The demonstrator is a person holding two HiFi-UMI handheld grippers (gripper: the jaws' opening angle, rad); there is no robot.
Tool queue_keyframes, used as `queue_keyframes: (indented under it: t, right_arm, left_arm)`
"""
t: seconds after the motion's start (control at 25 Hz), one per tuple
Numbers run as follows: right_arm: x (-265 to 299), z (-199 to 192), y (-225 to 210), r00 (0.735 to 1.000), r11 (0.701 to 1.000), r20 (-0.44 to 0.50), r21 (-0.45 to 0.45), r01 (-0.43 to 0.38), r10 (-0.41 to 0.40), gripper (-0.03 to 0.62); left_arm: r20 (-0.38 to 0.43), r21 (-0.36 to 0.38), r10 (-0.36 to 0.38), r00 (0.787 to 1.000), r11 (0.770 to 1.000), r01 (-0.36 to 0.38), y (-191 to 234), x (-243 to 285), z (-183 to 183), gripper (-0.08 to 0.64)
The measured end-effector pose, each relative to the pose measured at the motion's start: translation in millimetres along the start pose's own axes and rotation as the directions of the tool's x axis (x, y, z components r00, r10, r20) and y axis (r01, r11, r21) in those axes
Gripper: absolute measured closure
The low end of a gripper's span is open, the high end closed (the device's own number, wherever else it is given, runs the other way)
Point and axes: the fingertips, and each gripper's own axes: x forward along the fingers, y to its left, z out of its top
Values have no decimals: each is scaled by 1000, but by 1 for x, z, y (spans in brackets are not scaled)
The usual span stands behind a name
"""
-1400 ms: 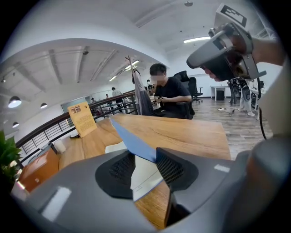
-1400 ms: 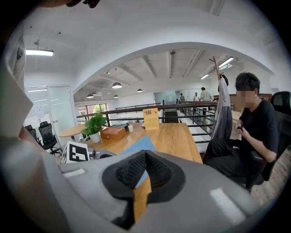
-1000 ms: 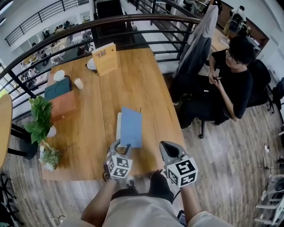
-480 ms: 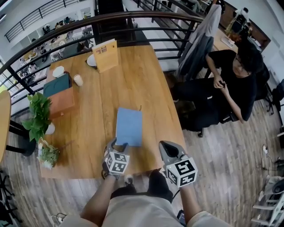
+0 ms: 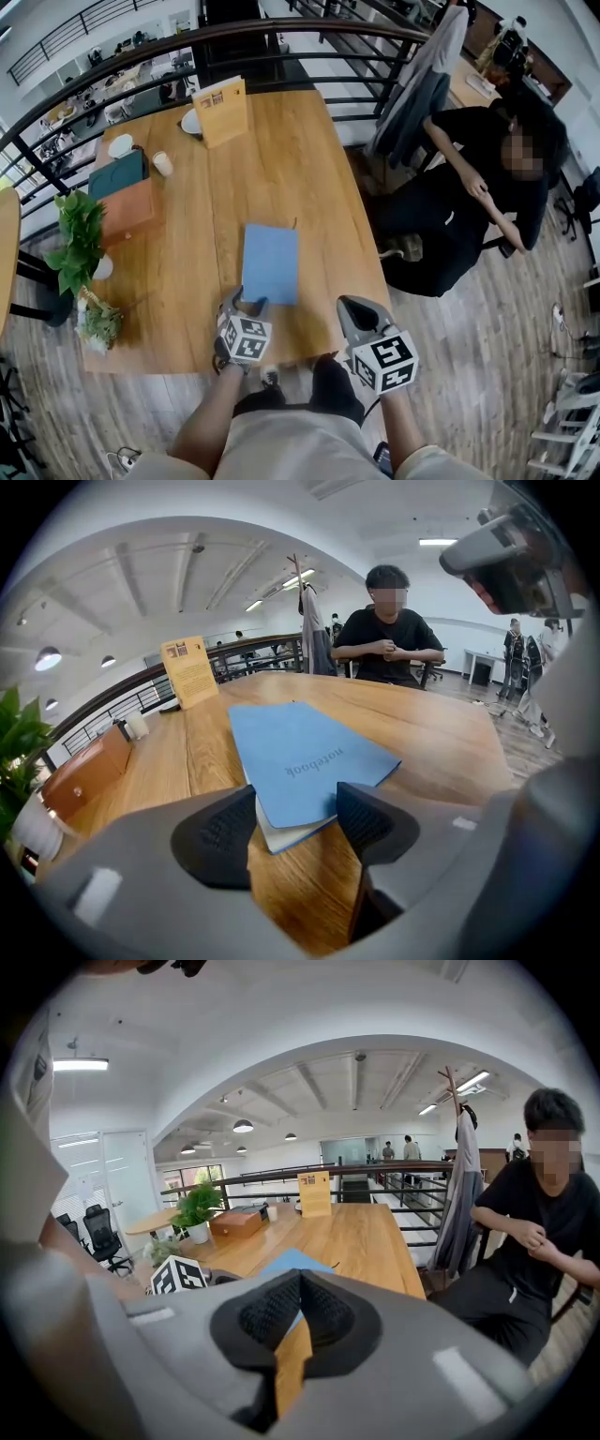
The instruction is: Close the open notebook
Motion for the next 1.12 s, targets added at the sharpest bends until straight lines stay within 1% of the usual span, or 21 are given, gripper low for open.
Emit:
queue_keyframes:
  t: [0.16, 0.32, 0.44, 0.52, 0.6, 0.68, 0.8, 0.84, 0.92, 1.12]
  right_arm:
    - [-1, 0, 2, 1000, 1000, 2, -3, -3, 3, 592]
    - [-1, 0, 3, 1000, 1000, 3, -4, -7, 7, 592]
    - [-1, 1, 3, 1000, 1000, 5, -5, -8, 8, 592]
    - [-2, 0, 4, 1000, 1000, 5, -4, -8, 8, 592]
    - [-3, 0, 3, 1000, 1000, 5, -3, -4, 4, 592]
    - [-4, 0, 3, 1000, 1000, 5, 0, 0, 0, 592]
    - [-4, 0, 4, 1000, 1000, 4, 0, 0, 0, 592]
    - [-4, -1, 4, 1000, 1000, 4, 1, -1, 1, 592]
    - [-3, -2, 6, 1000, 1000, 2, 2, -3, 3, 592]
    - [0, -5, 12, 1000, 1000, -5, 4, -11, 11, 592]
  left_arm:
    - [-8, 6, 9, 1000, 1000, -9, 6, 0, 0, 255]
    - [-13, 20, 2, 1000, 1000, -2, 7, 2, 0, 241]
    - [-4, 18, 2, 1000, 1000, -2, 7, 2, 0, 241]
    - [-3, 29, -4, 1000, 1000, 4, 5, 1, 0, 244]
    - [-6, 33, -17, 1000, 999, 18, 0, 1, 0, 292]
    - [-1, -2, -29, 1000, 1000, 29, -1, 1, -1, 318]
    - [20, -105, -59, 998, 993, 61, 1, 1, -5, 319]
    - [27, -129, -70, 997, 989, 73, 1, 2, -6, 319]
    - [36, -151, -87, 996, 984, 91, 2, 3, -6, 319]
    - [47, -169, -97, 994, 980, 104, 4, 2, -6, 319]
